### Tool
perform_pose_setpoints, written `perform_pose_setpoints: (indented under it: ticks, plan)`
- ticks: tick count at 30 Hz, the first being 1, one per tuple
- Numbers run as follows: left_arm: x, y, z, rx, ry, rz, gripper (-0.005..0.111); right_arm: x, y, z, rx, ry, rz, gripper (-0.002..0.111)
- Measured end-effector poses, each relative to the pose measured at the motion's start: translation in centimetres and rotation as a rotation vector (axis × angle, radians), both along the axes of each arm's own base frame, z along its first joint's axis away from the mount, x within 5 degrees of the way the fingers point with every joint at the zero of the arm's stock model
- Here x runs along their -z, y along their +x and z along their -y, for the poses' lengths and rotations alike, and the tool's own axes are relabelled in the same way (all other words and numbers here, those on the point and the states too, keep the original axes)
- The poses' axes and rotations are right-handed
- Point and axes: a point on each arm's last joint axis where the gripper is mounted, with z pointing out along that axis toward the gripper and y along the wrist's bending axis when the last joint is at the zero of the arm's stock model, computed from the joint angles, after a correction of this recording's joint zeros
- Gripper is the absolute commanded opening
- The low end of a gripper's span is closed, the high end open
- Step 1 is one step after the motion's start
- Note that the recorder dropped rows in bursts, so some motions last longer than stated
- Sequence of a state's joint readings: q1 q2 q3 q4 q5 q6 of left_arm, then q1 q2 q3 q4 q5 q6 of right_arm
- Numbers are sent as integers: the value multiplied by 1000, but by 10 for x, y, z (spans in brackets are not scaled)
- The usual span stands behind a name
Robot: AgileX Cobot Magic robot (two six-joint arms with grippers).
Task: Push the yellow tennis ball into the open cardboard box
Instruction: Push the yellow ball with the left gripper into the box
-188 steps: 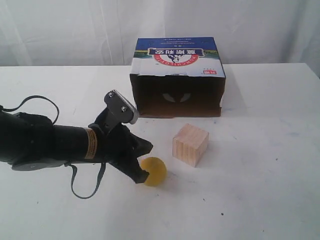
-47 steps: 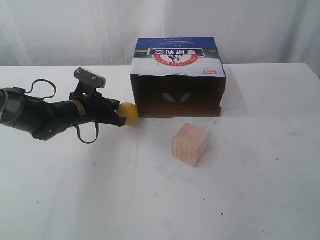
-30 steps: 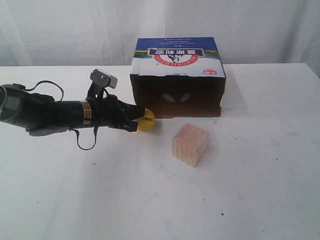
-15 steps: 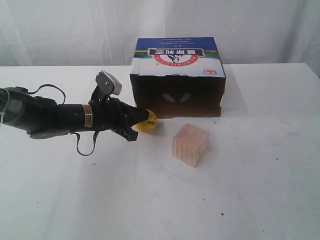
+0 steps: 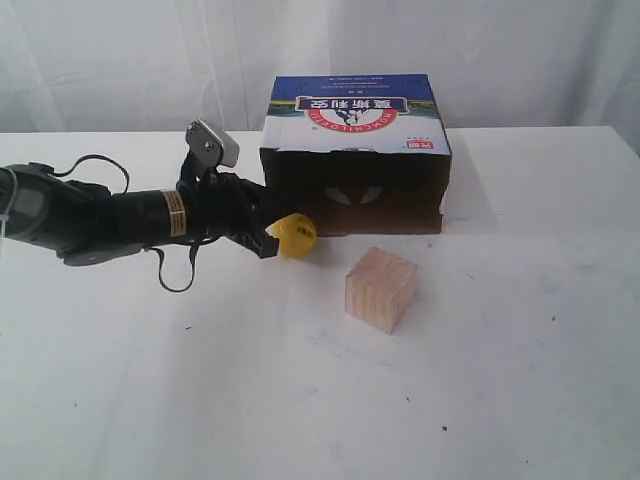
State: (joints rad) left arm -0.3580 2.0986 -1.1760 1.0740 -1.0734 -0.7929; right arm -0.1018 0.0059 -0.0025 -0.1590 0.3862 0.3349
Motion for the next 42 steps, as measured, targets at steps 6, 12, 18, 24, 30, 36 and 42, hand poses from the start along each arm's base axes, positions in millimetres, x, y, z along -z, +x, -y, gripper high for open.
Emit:
perform_pose_setpoints:
  ticks: [6, 12, 18, 24, 30, 36, 42]
  plan:
    - [8, -19, -4, 59, 72, -121, 0, 0, 0, 0, 0, 0, 0, 0]
    - [35, -45, -12, 125, 183, -216, 0, 0, 0, 0, 0, 0, 0, 0]
    - [44, -45, -14, 107, 218, -222, 0, 0, 0, 0, 0, 0, 0, 0]
    - [47, -30, -7, 122, 194, -186, 0, 0, 0, 0, 0, 0, 0, 0]
    - [55, -16, 1, 146, 167, -172, 0, 0, 0, 0, 1, 2, 0, 0]
    - [60, 20, 12, 113, 191, -86, 0, 0, 0, 0, 1, 2, 0, 0]
    - [41, 42, 23, 89, 119, -14, 0, 0, 0, 0, 1, 2, 0, 0]
